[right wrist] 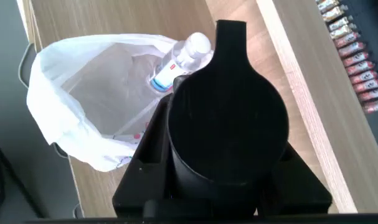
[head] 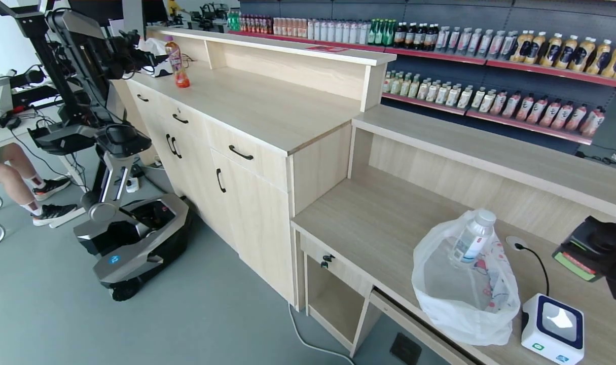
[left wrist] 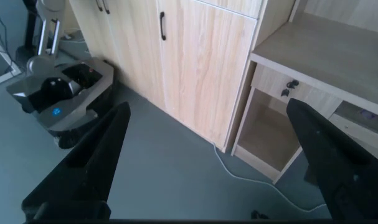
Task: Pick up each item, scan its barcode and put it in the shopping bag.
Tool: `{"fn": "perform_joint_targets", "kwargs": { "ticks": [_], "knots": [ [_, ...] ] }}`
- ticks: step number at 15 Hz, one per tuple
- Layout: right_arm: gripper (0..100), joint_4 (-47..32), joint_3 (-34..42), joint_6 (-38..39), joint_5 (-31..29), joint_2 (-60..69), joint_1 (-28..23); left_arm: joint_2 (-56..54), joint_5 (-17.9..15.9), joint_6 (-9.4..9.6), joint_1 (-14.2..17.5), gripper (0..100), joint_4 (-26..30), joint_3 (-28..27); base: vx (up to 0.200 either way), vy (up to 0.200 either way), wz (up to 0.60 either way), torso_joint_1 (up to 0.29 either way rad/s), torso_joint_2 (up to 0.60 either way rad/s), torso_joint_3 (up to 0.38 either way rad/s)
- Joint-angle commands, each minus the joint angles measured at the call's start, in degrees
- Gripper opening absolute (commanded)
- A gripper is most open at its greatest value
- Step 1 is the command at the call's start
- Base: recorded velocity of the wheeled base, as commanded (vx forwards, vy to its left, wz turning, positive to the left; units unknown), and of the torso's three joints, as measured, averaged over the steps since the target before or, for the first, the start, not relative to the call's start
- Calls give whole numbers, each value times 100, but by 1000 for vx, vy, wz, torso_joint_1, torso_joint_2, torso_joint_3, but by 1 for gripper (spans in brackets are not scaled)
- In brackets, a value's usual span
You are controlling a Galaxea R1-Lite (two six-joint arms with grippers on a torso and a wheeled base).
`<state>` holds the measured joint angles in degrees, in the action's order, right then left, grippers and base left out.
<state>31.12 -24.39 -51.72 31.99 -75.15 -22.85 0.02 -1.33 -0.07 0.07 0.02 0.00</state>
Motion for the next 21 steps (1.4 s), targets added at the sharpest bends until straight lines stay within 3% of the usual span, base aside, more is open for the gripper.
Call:
{"fn": "perform_joint_targets", "kwargs": {
  "ticks": [1, 8, 12, 17, 21],
  "knots": [
    [0, -36, 14, 4, 141, -720, 70, 6, 1, -1, 1, 100, -2, 0, 0, 0, 0, 0, 0, 0],
    [0, 34, -13, -277, 879, -2952, 52, 6, 1, -1, 1, 100, -2, 0, 0, 0, 0, 0, 0, 0],
    [0, 236, -83, -373, 1187, -3647, 35, 6, 1, -1, 1, 100, -2, 0, 0, 0, 0, 0, 0, 0],
    [0, 1142, -461, -356, 1468, -4455, 43, 6, 1, -1, 1, 100, -2, 0, 0, 0, 0, 0, 0, 0],
    [0, 1194, -584, -347, 1556, -4824, 70, 6, 1, -1, 1, 100, -2, 0, 0, 0, 0, 0, 0, 0]
  ]
}}
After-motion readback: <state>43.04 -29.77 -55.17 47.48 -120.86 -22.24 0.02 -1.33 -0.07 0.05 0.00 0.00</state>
